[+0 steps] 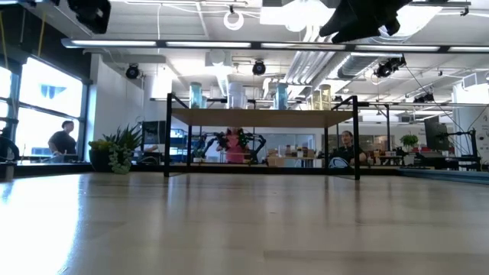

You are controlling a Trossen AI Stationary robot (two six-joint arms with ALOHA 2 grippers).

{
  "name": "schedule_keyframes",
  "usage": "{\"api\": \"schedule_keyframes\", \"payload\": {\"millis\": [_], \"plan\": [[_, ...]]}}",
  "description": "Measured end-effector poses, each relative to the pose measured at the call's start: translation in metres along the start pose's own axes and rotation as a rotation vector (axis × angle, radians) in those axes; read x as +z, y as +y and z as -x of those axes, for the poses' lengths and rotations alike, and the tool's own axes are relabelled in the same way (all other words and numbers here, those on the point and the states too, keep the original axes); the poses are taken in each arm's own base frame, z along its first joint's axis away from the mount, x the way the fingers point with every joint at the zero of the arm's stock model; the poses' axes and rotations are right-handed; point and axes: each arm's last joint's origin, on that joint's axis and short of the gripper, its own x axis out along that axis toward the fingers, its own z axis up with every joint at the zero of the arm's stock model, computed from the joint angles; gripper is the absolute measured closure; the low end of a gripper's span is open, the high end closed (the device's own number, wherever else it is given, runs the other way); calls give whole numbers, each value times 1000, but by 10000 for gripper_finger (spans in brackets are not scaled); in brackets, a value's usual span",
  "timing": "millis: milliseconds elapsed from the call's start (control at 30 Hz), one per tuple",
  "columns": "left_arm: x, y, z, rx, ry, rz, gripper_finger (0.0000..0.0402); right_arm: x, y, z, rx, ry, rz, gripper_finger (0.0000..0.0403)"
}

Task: Pick and place medicine bottles onto shelf by color
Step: Return to home position

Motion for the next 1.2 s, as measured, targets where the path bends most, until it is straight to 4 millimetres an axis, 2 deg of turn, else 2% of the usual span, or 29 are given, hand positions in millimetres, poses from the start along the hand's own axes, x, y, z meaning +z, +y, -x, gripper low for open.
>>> {"api": "schedule_keyframes", "payload": {"millis": [367,667,933,1067,1200], "plan": [[-58,5,11,-47,-35,76,190,-11,-13,5,-74,66,-14,176],[-87,8,13,-45,-94,110,190,-26,-22,23,-137,95,-34,176],[-89,9,13,-42,-85,105,190,-37,-24,44,-110,82,-35,176],[-90,8,13,-49,-77,92,190,-50,-19,46,-58,96,-56,176],[-90,8,13,-49,-69,127,190,-54,-9,44,32,123,-67,176]]}}
